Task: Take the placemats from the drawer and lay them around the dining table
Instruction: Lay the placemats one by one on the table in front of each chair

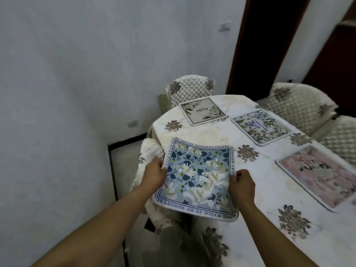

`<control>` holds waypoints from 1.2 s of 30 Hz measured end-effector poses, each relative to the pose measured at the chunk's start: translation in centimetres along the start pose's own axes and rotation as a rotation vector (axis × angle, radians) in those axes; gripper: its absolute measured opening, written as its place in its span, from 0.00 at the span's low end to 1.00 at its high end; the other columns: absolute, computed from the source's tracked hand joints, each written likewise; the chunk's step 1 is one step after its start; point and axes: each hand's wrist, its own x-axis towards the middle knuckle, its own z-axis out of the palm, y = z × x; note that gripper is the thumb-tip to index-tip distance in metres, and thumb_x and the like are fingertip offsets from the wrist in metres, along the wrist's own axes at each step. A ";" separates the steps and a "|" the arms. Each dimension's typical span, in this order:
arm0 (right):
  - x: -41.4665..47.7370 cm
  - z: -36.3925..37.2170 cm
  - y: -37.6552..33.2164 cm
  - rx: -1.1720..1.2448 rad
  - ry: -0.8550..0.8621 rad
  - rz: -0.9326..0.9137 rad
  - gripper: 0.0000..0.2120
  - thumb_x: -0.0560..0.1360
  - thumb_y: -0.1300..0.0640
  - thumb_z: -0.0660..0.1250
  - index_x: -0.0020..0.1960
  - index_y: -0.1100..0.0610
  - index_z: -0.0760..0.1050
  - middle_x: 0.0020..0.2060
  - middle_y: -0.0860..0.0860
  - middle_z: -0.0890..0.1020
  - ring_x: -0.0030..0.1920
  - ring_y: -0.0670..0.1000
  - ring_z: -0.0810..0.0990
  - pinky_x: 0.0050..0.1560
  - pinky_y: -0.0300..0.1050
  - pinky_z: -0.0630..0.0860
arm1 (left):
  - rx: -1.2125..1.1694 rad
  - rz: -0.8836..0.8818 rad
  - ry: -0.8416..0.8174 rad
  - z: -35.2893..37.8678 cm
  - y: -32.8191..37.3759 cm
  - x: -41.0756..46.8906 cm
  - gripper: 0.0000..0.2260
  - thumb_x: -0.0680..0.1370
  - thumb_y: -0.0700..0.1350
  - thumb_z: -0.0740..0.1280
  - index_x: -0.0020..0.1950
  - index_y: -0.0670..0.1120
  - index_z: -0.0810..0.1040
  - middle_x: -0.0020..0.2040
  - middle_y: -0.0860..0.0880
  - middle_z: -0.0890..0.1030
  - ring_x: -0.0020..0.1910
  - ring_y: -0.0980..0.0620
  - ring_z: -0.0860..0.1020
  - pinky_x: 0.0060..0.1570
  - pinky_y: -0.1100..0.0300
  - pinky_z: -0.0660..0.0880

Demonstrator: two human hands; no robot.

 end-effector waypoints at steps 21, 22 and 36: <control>4.5 7.1 -2.3 0.021 0.354 0.424 0.08 0.78 0.57 0.64 0.43 0.58 0.69 0.35 0.55 0.76 0.36 0.56 0.75 0.35 0.48 0.69 | 0.074 0.411 -0.385 4.2 4.0 22.8 0.05 0.78 0.41 0.66 0.46 0.44 0.70 0.39 0.47 0.75 0.35 0.51 0.71 0.31 0.59 0.64; 5.2 8.0 -2.7 0.019 0.354 0.432 0.08 0.78 0.57 0.64 0.43 0.58 0.69 0.35 0.55 0.76 0.36 0.56 0.75 0.35 0.48 0.69 | 0.081 0.419 -0.397 4.2 4.0 24.3 0.05 0.78 0.41 0.66 0.47 0.43 0.70 0.39 0.47 0.75 0.35 0.51 0.70 0.31 0.59 0.64; 7.1 16.6 -7.2 -0.049 0.605 0.765 0.08 0.77 0.59 0.65 0.42 0.60 0.68 0.35 0.55 0.76 0.34 0.53 0.73 0.32 0.45 0.65 | 0.033 0.680 -0.738 9.7 3.6 38.9 0.07 0.78 0.41 0.67 0.46 0.47 0.69 0.38 0.49 0.74 0.38 0.49 0.73 0.36 0.57 0.67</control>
